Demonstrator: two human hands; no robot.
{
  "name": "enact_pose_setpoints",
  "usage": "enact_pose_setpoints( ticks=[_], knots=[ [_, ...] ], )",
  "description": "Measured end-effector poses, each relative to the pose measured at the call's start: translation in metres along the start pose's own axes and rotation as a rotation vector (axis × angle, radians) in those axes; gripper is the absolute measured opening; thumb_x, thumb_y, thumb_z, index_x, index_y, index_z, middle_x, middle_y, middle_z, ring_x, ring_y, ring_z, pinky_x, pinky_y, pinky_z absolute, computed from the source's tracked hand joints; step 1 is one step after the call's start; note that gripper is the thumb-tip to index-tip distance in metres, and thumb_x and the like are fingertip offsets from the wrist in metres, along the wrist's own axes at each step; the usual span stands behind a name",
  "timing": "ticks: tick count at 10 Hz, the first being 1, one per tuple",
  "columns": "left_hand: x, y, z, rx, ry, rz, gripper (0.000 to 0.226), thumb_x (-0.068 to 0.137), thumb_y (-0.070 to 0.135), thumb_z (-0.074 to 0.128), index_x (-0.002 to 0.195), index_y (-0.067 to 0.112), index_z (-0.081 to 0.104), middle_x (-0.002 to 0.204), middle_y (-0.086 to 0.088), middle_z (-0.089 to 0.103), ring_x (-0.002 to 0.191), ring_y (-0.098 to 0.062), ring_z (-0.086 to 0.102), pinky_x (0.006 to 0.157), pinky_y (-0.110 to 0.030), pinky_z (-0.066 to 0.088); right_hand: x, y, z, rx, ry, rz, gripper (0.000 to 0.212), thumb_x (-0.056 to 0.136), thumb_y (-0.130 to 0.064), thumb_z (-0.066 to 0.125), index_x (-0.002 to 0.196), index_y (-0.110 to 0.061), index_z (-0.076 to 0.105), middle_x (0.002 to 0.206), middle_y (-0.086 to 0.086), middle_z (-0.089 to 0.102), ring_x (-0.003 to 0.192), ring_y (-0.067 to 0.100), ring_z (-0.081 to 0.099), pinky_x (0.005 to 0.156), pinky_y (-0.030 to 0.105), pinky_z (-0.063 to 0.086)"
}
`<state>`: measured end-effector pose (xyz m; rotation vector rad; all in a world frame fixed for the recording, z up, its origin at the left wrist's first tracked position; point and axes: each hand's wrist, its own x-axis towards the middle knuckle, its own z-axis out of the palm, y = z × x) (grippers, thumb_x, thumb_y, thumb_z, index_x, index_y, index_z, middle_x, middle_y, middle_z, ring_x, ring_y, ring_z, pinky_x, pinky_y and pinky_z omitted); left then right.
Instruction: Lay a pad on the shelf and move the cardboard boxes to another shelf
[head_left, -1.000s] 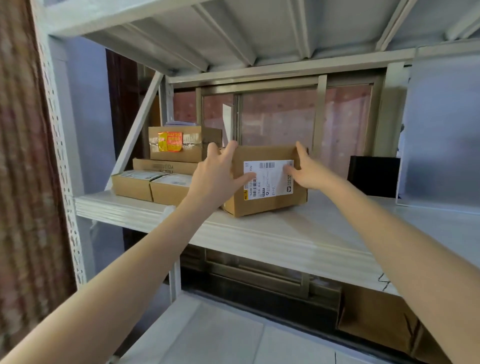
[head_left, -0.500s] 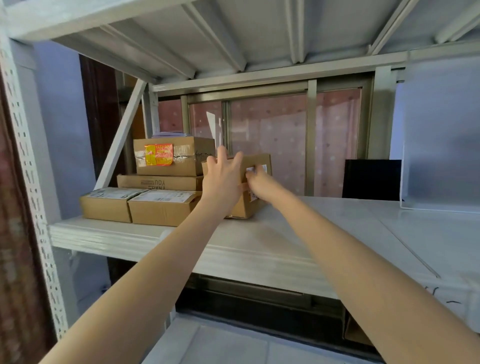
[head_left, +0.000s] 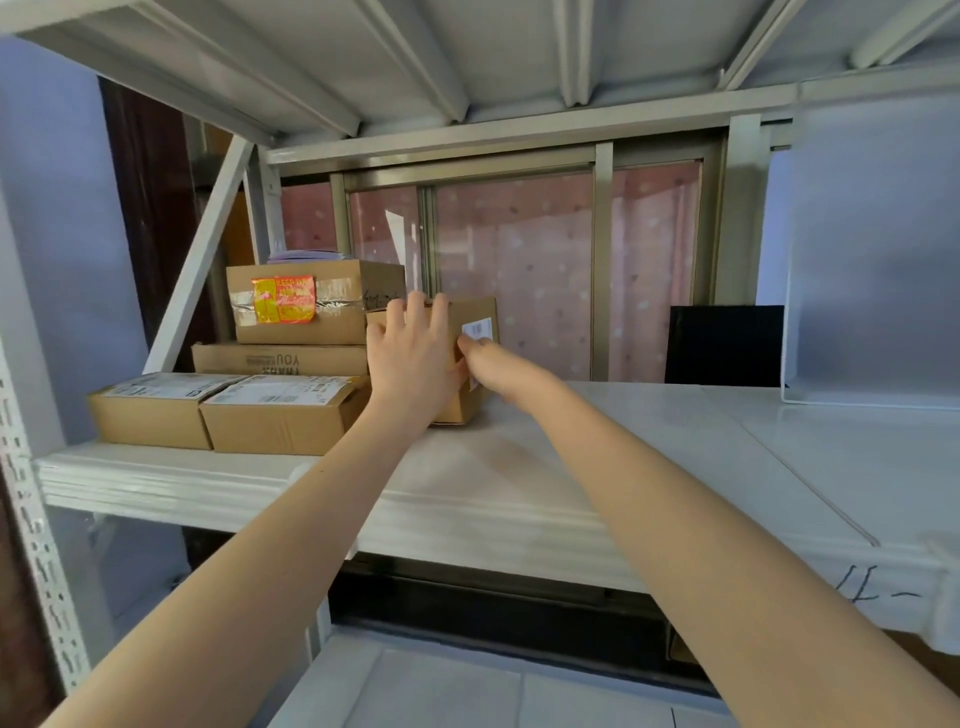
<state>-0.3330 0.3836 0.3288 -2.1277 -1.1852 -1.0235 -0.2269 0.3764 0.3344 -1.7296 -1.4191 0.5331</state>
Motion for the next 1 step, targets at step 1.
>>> enact_pose_setpoints(
  ticks=[1],
  knots=[
    [-0.0003, 0.0045, -0.0041, -0.02, 0.044, 0.004, 0.072, 0.079, 0.04, 0.061, 0.138, 0.011, 0.031, 0.144, -0.015, 0.034, 0.13, -0.033, 0.034, 0.096, -0.048, 0.037, 0.0, 0.0047, -0.0045, -0.002, 0.043, -0.044, 0.055, 0.096, -0.045, 0.024, 0.131, -0.006, 0.041, 0.118, 0.014, 0.055, 0.115, 0.031, 0.052, 0.097, 0.039, 0.039]
  ],
)
